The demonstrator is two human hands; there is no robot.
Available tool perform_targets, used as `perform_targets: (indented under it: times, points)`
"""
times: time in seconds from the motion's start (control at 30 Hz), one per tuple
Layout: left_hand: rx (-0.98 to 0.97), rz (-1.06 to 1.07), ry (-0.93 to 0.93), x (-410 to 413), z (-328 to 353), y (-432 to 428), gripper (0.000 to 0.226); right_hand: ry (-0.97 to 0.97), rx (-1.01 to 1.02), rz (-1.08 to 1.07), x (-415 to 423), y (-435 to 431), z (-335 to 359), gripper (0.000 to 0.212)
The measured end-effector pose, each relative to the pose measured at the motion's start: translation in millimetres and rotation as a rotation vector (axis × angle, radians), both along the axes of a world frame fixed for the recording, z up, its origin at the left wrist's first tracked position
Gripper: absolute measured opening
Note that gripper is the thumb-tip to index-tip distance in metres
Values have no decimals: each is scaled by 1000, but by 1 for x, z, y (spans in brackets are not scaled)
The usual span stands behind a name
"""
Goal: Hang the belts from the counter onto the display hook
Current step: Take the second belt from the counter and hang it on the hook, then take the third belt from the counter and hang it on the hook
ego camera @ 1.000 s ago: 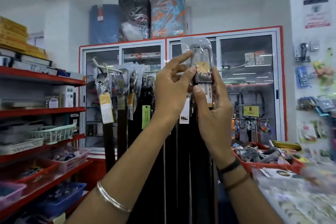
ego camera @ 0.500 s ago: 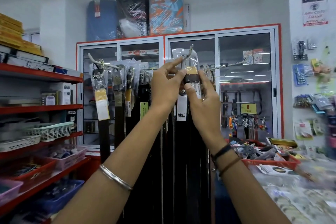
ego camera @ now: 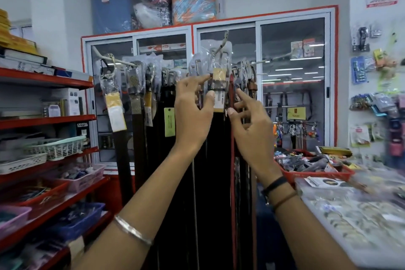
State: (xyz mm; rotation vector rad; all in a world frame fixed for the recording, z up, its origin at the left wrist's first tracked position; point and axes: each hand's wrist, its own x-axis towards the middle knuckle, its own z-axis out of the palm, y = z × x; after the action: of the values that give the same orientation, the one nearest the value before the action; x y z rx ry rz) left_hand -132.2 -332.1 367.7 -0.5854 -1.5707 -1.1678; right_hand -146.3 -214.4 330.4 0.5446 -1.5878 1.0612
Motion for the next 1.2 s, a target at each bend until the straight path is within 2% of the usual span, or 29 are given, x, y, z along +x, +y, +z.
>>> perform_targets:
  times: [0.1, 0.2, 0.37, 0.5, 0.77, 0.93, 1.03, 1.13, 1.2]
  points:
    - [-8, -3, 123, 15, -34, 19, 23, 50, 12, -75, 14, 27, -21, 40]
    - [-58, -75, 136, 25, -72, 47, 21, 52, 26, -160, 30, 61, -50, 37]
    - [-81, -253, -2, 30, -134, 115, 20, -89, 79, -265, 57, 130, -106, 39]
    - [-114, -397, -134, 33, -183, 182, 18, -235, 45, -360, 79, 202, -154, 35]
    - [-297, -729, -528, 41, -285, 325, 17, -625, -77, -600, 112, 347, -257, 26]
    - [-398, -840, -864, 48, -344, 411, 12, -790, -156, -821, 122, 442, -292, 26]
    - [-487, -840, -1040, 54, -369, 460, 25, -1000, -79, -950, 125, 501, -307, 35]
    - [-690, -804, -1237, 65, -381, 495, 43, -1274, 37, -1060, 124, 550, -318, 50]
    - [-710, -804, -1287, 73, -384, 512, 48, -1436, 130, -1062, 121, 574, -324, 57]
